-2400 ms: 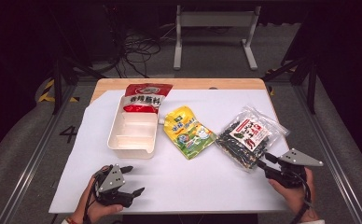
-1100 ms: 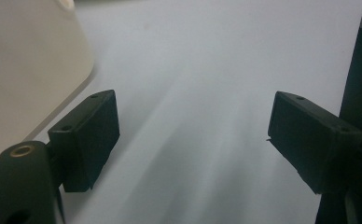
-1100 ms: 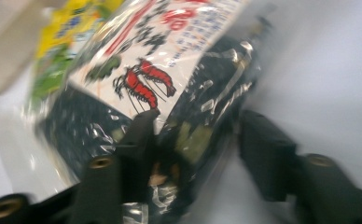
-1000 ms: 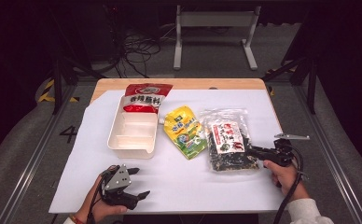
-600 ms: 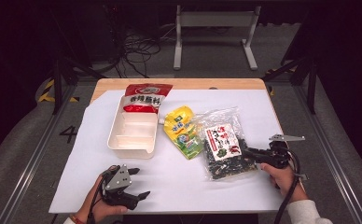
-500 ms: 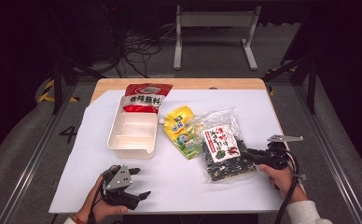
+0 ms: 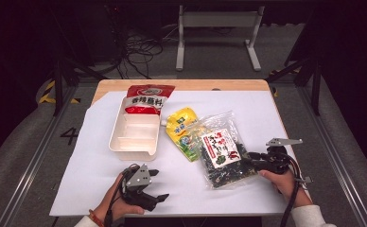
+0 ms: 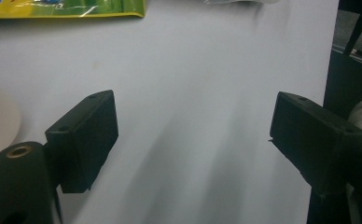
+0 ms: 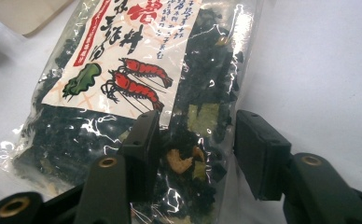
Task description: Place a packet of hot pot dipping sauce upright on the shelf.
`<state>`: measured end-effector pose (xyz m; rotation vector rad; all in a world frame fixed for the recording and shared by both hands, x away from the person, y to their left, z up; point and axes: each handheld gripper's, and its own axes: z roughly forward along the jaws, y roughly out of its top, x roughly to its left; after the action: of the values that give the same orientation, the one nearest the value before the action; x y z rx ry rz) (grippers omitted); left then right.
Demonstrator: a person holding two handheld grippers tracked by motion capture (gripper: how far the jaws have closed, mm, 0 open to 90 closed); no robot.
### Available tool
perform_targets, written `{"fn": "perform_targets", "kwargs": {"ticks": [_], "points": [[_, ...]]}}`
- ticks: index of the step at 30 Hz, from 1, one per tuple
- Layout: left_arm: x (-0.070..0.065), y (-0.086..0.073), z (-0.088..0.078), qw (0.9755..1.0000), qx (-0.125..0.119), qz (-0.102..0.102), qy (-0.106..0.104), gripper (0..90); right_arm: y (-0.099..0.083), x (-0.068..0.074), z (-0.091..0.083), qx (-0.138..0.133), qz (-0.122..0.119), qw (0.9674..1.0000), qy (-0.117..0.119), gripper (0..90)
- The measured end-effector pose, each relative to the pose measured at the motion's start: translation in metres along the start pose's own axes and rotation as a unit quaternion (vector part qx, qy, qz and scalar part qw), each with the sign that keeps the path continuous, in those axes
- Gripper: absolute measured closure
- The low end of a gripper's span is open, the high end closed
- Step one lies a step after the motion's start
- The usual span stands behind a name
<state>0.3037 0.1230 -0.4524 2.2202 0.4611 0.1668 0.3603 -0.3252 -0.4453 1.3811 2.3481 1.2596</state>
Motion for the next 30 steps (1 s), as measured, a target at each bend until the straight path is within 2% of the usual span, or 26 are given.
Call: {"fn": "perform_targets", "kwargs": {"ticks": [7, 14, 17, 19, 21, 22, 30], "points": [[0.002, 0.019, 0.025, 0.9999, 0.004, -0.005, -0.016, 15.7, 0.000, 0.003, -0.001, 0.003, -0.017, 0.9998, -0.010, 46.7], [0.007, 0.036, 0.046, 0.9993, -0.004, -0.022, -0.028, 15.2, -0.001, 0.010, -0.003, 0.019, -0.039, 0.9989, -0.020, 43.6], [0.009, 0.041, 0.053, 0.9994, -0.002, -0.020, -0.026, 15.1, -0.001, 0.011, -0.004, 0.023, -0.047, 0.9984, -0.023, 42.9], [0.010, 0.044, 0.056, 0.9996, -0.001, -0.020, -0.018, 15.0, -0.001, 0.013, -0.004, 0.025, -0.053, 0.9979, -0.028, 42.9], [0.011, 0.047, 0.059, 0.9996, -0.001, -0.025, -0.010, 14.8, -0.001, 0.015, -0.004, 0.026, -0.059, 0.9973, -0.034, 42.9], [0.013, 0.048, 0.061, 0.9995, -0.003, -0.028, -0.013, 14.8, 0.000, 0.016, -0.004, 0.026, -0.061, 0.9971, -0.036, 42.8], [0.015, 0.059, 0.071, 0.9988, -0.016, -0.031, -0.035, 15.5, -0.001, 0.013, -0.003, 0.025, -0.050, 0.9979, -0.032, 38.5]]}}
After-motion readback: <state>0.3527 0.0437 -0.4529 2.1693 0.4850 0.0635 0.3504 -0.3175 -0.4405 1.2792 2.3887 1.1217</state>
